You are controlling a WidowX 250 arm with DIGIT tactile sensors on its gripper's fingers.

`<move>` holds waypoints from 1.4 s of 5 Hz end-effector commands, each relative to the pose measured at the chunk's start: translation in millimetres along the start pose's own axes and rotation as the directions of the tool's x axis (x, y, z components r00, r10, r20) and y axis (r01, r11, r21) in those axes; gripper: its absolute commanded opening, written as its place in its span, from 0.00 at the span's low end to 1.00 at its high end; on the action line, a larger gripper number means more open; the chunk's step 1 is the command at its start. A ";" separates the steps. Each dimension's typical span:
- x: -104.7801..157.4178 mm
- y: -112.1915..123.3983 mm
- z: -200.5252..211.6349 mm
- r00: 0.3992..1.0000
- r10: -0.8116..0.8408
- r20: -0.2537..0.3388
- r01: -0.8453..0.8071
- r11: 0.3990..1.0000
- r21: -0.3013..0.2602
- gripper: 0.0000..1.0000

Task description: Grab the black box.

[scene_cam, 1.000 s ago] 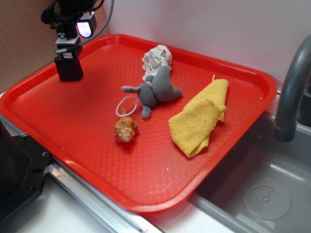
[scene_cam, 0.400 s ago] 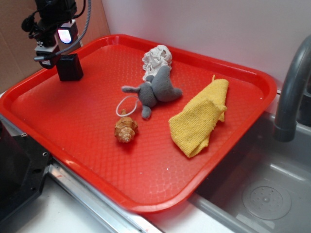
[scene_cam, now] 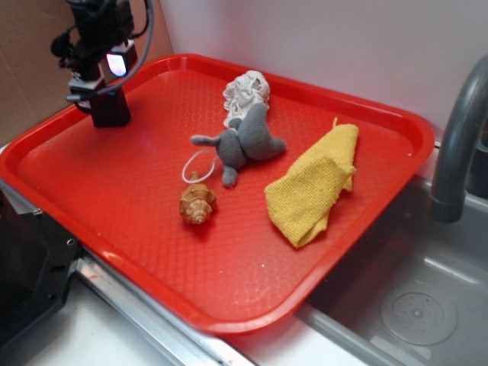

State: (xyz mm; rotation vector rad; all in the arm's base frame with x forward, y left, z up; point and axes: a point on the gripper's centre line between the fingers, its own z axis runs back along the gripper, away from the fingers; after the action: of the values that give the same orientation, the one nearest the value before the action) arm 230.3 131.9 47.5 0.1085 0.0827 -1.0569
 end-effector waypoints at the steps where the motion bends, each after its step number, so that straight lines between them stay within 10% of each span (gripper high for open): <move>1: 3.4 2.7 -1.1 1.000 0.021 -0.008 -0.021 0.999 0.033 1.00; 4: 15.4 3.1 -46.3 0.997 0.015 -0.071 -0.020 0.998 -0.064 1.00; 5: 22.8 0.3 -44.7 0.997 0.025 -0.072 -0.029 0.997 -0.066 0.00; 7: 25.0 -1.4 -40.9 0.998 0.020 -0.065 -0.024 0.999 -0.048 0.00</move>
State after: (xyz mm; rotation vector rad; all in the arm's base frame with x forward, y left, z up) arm 236.1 128.1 11.1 0.0893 0.1801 -1.0284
